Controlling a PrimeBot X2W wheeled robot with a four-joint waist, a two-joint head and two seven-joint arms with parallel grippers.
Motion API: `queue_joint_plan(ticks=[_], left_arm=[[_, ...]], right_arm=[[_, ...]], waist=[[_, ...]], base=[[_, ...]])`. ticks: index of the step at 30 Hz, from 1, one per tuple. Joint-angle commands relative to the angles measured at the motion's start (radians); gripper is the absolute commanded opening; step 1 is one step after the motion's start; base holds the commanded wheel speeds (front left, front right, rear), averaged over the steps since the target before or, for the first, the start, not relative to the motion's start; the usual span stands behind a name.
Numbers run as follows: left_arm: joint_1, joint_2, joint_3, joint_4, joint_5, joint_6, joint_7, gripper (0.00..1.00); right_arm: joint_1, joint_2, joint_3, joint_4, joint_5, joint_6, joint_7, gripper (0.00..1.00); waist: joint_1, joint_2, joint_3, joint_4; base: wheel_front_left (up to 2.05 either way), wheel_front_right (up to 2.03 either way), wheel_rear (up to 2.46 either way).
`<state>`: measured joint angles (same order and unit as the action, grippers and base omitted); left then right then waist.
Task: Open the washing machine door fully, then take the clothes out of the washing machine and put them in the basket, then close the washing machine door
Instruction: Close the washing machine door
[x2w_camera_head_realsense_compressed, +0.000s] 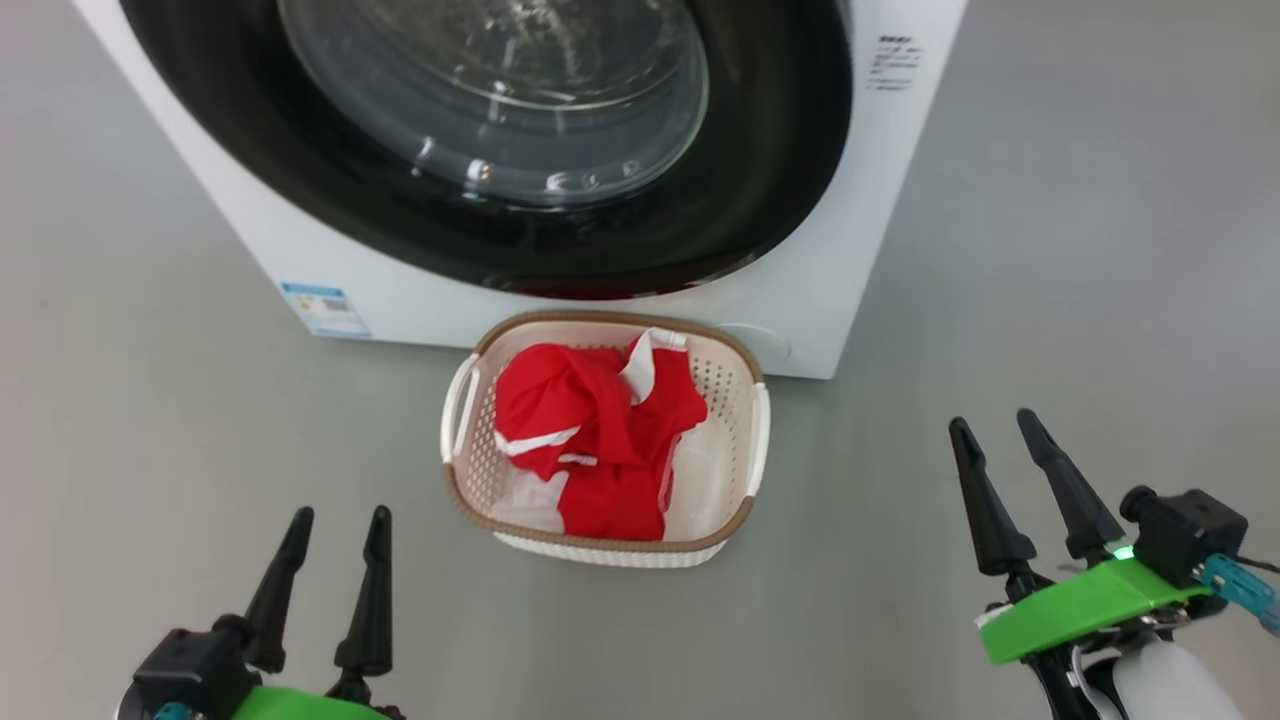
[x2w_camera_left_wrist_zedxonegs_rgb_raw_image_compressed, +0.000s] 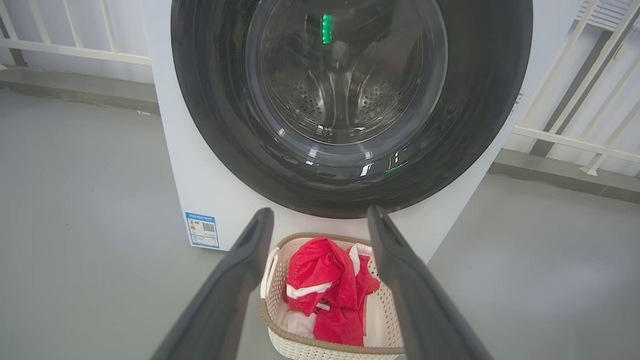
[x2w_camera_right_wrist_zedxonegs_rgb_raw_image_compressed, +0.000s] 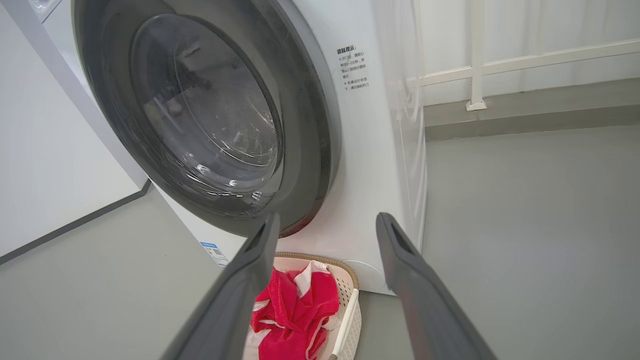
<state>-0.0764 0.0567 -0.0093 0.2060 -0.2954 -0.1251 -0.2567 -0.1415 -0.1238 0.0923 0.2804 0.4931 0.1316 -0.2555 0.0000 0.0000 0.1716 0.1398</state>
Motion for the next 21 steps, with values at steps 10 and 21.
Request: queue_joint_plan(ticks=[10,21], left_arm=[[0.039,0.025,0.07,-0.033,0.043,-0.006,-0.005,1.0],[0.077,0.023,0.089,-0.043,0.064,-0.006,-0.005,1.0]], right_arm=[[0.091,-0.001,-0.027,-0.053,-0.004,-0.001,-0.006,1.0],[0.17,-0.005,-0.064,-0.068,-0.011,-0.001,-0.006,1.0]], waist=[[0.0,0.0,-0.064,-0.072],[0.0,0.0,-0.101,-0.1]], base=[[0.0,0.0,0.0],[0.0,0.0,0.0]])
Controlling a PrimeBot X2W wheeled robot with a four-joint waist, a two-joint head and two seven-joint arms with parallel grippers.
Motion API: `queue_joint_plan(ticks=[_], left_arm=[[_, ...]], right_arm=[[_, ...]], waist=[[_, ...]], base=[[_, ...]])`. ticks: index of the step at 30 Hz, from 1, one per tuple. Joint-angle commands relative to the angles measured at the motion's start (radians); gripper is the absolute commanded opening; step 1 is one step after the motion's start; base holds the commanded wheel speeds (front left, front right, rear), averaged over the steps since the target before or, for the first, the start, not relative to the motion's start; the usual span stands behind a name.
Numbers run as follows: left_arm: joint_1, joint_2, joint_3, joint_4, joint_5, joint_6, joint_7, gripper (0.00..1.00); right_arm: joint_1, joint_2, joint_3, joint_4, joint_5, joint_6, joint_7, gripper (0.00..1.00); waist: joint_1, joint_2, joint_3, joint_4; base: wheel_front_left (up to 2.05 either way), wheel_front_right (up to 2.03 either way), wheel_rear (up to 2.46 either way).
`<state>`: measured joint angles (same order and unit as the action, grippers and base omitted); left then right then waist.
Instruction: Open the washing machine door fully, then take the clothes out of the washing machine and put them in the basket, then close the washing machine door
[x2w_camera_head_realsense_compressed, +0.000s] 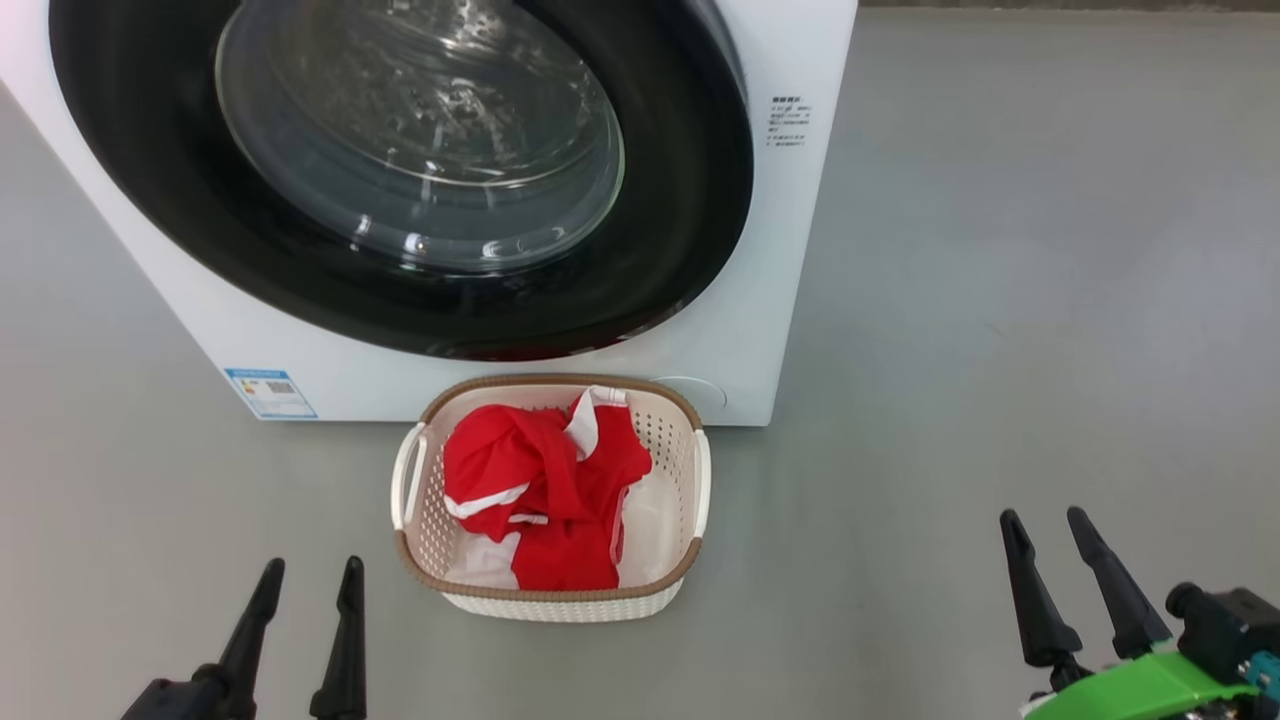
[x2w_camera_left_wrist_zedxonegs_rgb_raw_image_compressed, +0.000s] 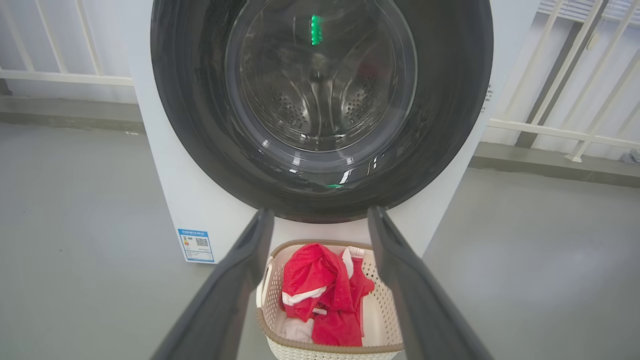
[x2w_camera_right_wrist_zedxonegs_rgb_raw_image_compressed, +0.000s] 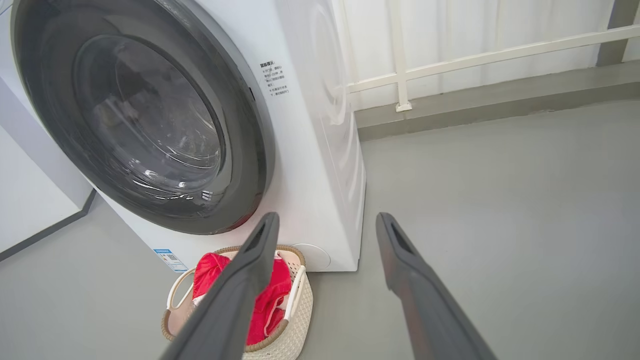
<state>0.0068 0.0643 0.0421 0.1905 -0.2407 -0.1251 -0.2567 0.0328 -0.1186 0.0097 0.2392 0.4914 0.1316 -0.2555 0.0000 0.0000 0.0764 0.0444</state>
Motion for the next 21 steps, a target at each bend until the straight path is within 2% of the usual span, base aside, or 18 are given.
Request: queue_joint_plan(ticks=[1,21], left_arm=[[-0.003,0.015,0.04,-0.029,0.01,-0.006,-0.005,1.0],[0.053,0.011,0.032,-0.037,0.027,-0.006,-0.005,1.0]], right_arm=[[0.004,-0.011,0.014,-0.028,-0.011,-0.001,-0.006,1.0],[0.116,-0.005,-0.055,-0.051,-0.024,-0.001,-0.006,1.0]], waist=[[0.0,0.0,-0.008,-0.007],[0.0,0.0,-0.046,-0.031]], base=[[0.0,0.0,0.0],[0.0,0.0,0.0]])
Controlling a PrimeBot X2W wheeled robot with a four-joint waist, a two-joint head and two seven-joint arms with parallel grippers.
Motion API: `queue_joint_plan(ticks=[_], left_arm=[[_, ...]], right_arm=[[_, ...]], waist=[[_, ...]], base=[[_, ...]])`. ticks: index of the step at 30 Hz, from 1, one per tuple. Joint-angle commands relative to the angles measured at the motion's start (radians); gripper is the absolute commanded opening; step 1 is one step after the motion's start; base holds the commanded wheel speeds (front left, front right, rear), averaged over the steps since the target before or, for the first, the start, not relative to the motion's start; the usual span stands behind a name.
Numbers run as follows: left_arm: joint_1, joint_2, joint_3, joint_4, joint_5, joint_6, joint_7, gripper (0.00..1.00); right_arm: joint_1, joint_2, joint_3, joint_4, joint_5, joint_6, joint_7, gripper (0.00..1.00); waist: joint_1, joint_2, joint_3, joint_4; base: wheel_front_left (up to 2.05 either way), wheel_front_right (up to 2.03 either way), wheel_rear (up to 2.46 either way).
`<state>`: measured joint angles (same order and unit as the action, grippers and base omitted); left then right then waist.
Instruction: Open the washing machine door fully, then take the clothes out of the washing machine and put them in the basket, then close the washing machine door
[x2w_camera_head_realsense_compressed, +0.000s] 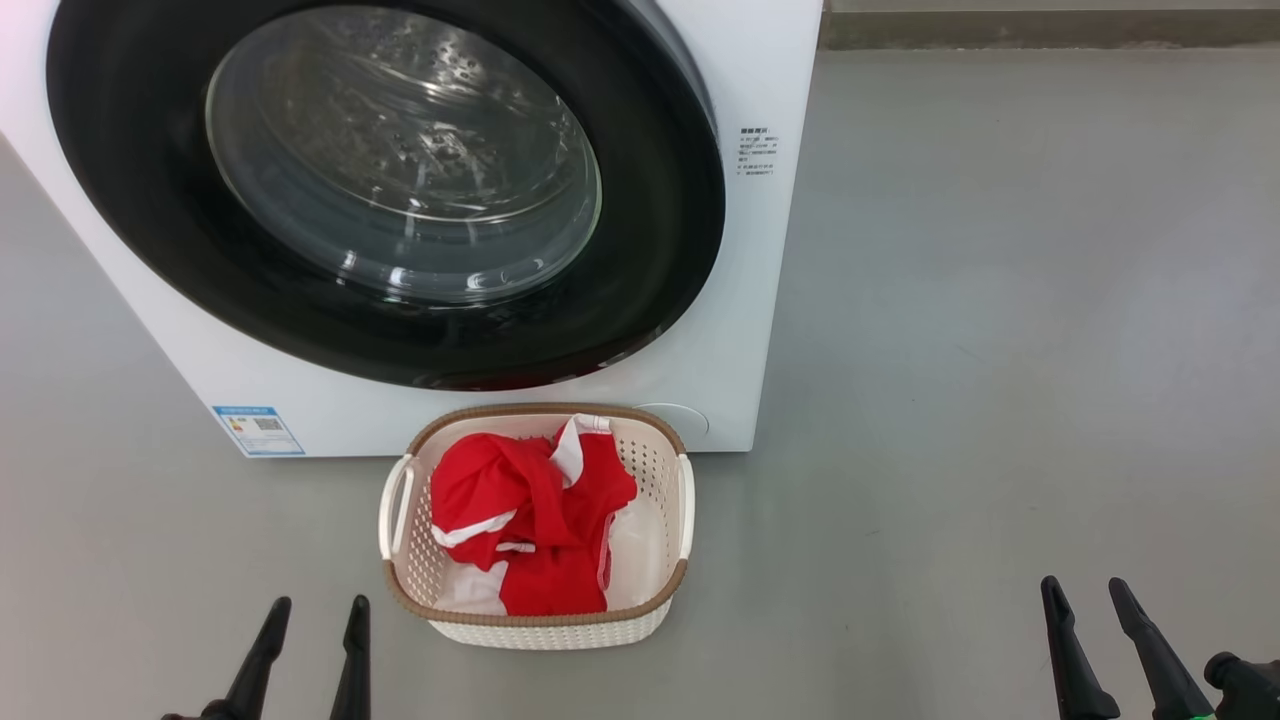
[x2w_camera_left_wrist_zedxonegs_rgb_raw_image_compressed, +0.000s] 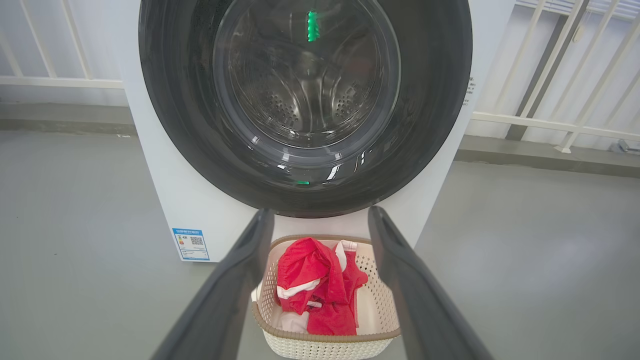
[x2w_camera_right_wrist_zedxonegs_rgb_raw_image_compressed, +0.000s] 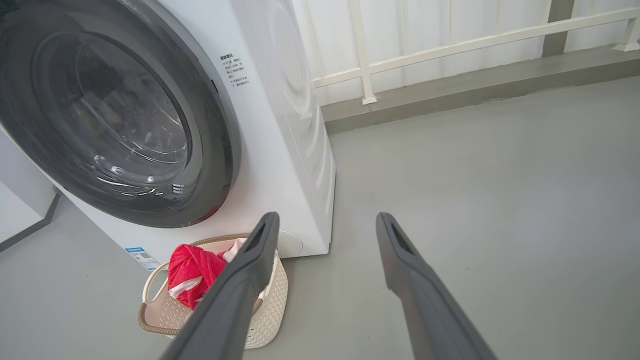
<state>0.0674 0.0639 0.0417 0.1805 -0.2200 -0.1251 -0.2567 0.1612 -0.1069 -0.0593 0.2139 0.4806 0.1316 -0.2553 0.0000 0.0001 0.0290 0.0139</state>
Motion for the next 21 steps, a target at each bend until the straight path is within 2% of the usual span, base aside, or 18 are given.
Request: queue_joint_plan(ticks=[1,21], left_arm=[[-0.008,0.011,0.033,-0.027,0.006,-0.006,-0.005,1.0],[-0.004,0.015,0.034,-0.04,-0.015,-0.006,-0.005,1.0]], right_arm=[[-0.012,-0.016,0.013,-0.026,-0.014,-0.001,-0.006,1.0],[-0.015,-0.008,0.008,-0.027,-0.023,-0.001,-0.006,1.0]], waist=[[0.0,-0.0001,0.002,0.0],[0.0,-0.0001,-0.003,-0.005]], base=[[0.0,0.0,0.0],[0.0,0.0,0.0]])
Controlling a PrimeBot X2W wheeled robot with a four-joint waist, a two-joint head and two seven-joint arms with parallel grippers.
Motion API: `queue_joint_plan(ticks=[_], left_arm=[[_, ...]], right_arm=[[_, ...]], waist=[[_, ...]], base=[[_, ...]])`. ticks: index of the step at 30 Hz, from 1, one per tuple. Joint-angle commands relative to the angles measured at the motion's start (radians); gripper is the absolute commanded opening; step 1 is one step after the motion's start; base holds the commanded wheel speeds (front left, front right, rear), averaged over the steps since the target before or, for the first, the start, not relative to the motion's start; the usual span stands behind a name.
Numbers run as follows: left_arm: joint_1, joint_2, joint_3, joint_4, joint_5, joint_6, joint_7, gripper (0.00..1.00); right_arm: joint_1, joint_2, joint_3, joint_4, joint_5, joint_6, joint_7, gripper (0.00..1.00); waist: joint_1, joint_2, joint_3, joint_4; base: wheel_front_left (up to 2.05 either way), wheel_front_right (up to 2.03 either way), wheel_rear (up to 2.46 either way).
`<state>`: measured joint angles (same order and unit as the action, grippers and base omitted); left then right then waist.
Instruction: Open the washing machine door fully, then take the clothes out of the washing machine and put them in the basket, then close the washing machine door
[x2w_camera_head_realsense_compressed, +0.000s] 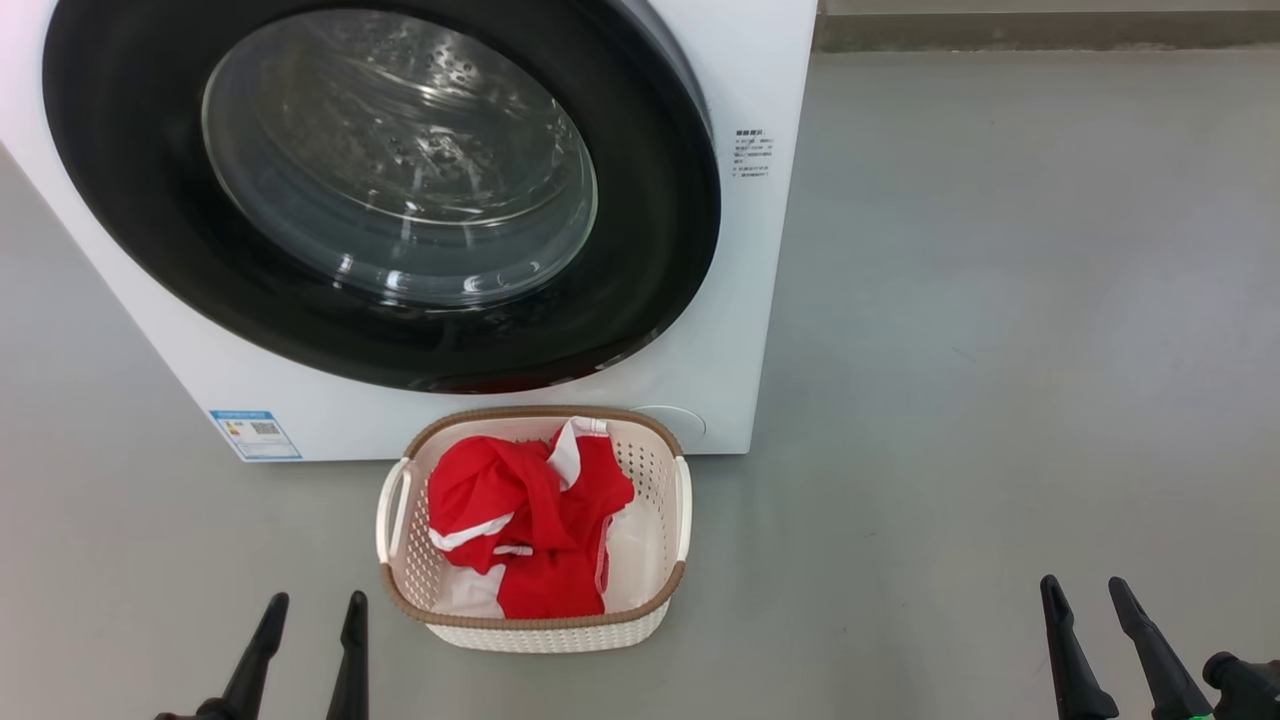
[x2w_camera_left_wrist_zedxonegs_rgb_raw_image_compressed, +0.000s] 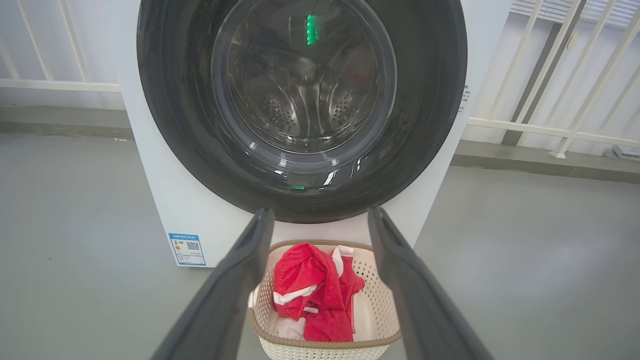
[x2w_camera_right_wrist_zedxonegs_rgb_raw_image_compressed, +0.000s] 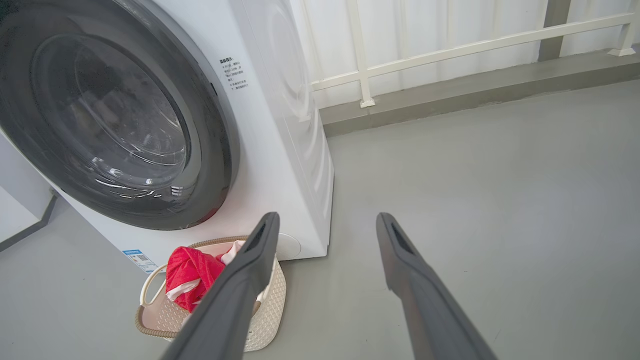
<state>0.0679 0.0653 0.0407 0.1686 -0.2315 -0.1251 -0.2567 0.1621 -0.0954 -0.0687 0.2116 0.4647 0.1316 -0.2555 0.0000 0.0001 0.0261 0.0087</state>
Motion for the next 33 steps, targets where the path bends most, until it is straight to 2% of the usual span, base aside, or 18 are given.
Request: queue_joint_plan(ticks=[1,5,6,13,17,22,33], left_arm=[[-0.004,0.013,0.037,-0.029,-0.003,-0.006,-0.005,1.0],[-0.002,0.013,0.043,-0.038,0.0,-0.006,-0.005,1.0],[0.003,0.0,0.006,-0.01,0.0,0.0,0.0,0.0],[0.014,-0.021,-0.003,0.05,-0.027,0.001,0.012,0.0],[0.009,-0.021,-0.001,0.05,-0.071,0.001,0.024,0.0],[0.001,-0.021,0.002,0.051,-0.127,0.001,0.038,0.0],[-0.018,-0.02,0.01,0.054,-0.259,0.0,0.073,0.0]], right_arm=[[-0.017,-0.019,0.018,-0.024,-0.008,-0.001,-0.006,1.0],[-0.02,-0.018,0.024,-0.023,-0.008,-0.001,-0.006,1.0],[0.0,0.001,0.003,0.001,0.0,0.0,0.0,0.0],[-0.005,0.024,0.015,0.059,0.023,0.0,0.007,0.0],[-0.012,0.025,0.013,0.057,0.06,0.0,0.019,0.0],[-0.023,0.025,0.011,0.056,0.106,0.0,0.033,0.0],[-0.05,0.027,0.006,0.055,0.217,0.0,0.068,0.0]], waist=[[0.0,-0.0001,0.0,-0.001],[0.0,-0.0001,-0.001,-0.005],[0.0,-0.0001,-0.001,-0.005],[0.0002,-0.0001,-0.002,-0.005],[0.0023,-0.0001,-0.005,-0.006],[0.0002,-0.0001,-0.004,-0.006],[0.0001,-0.0001,-0.006,-0.006]], base=[[0.0,0.0,0.0],[0.0,0.0,0.0],[0.0,0.0,0.0],[0.0,0.0,0.0],[0.0,0.0,0.0],[0.0,0.0,0.0],[0.0,0.0,0.0]])
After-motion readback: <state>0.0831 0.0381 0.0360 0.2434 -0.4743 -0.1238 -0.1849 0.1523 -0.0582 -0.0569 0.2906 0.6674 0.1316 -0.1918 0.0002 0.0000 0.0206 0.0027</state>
